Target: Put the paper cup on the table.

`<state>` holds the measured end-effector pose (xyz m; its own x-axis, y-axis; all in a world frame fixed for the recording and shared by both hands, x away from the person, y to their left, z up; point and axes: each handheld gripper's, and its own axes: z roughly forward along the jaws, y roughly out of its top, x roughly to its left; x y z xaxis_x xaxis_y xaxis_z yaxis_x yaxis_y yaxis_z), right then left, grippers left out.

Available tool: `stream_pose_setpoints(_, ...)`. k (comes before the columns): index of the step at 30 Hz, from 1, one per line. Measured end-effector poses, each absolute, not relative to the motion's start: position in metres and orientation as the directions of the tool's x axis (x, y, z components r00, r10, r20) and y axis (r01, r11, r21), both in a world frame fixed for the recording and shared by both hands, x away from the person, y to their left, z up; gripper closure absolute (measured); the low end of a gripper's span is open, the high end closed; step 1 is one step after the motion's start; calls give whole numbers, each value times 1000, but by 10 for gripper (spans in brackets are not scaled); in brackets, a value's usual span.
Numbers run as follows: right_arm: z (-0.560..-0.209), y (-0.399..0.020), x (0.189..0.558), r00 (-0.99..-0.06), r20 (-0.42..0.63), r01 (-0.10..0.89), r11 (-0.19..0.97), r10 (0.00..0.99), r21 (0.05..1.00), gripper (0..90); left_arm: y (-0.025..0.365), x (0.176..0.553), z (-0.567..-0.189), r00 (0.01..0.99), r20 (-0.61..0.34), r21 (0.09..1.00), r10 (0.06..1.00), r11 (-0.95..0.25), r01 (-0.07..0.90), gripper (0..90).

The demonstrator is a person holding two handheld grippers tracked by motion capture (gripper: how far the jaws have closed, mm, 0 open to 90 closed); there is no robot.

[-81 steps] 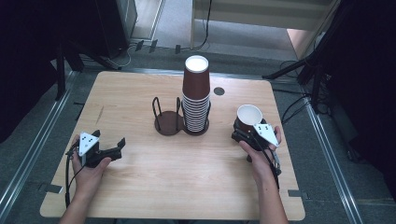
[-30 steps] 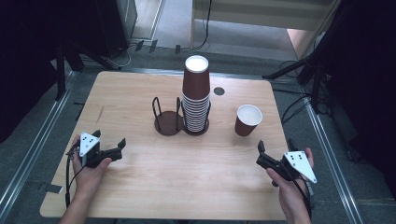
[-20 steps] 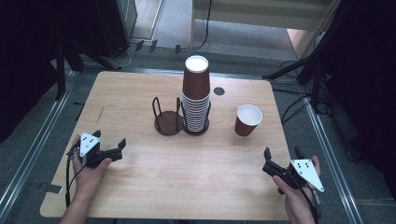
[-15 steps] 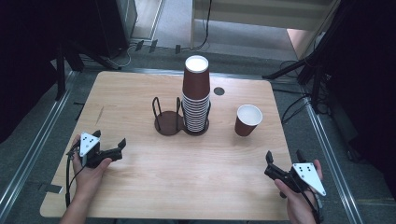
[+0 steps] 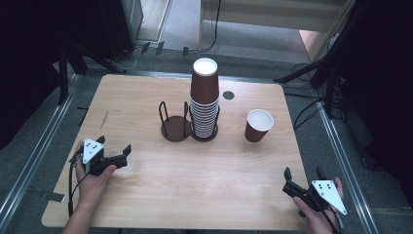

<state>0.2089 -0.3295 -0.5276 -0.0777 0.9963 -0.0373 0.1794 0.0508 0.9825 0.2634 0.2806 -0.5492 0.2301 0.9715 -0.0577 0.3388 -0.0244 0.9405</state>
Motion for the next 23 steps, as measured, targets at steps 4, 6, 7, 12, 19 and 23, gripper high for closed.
stream_pose_setpoints(4, -532, -336, 203, -65, -34, 192, 46, 997, 980, 3, 281, 263, -549, 230, -58, 940, 972, -24, 339, 0)
stream_pose_setpoints(6, -535, -341, 201, -59, -39, 197, 50, 997, 979, 3, 281, 263, -549, 230, -58, 940, 971, -24, 339, 0)
stream_pose_setpoints(7, -536, -343, 200, -54, -34, 201, 44, 998, 979, 3, 280, 263, -549, 230, -58, 940, 971, -24, 339, 0)
stream_pose_setpoints(12, -541, -350, 195, -43, -34, 212, 42, 999, 976, 4, 280, 263, -549, 229, -57, 940, 972, -25, 340, 0)
stream_pose_setpoints(19, -546, -348, 193, -52, -39, 217, 50, 998, 975, 4, 280, 263, -549, 229, -59, 940, 972, -23, 339, 0)
stream_pose_setpoints(23, -546, -346, 193, -58, -37, 219, 49, 998, 975, 4, 281, 264, -549, 229, -60, 940, 972, -23, 341, 0)
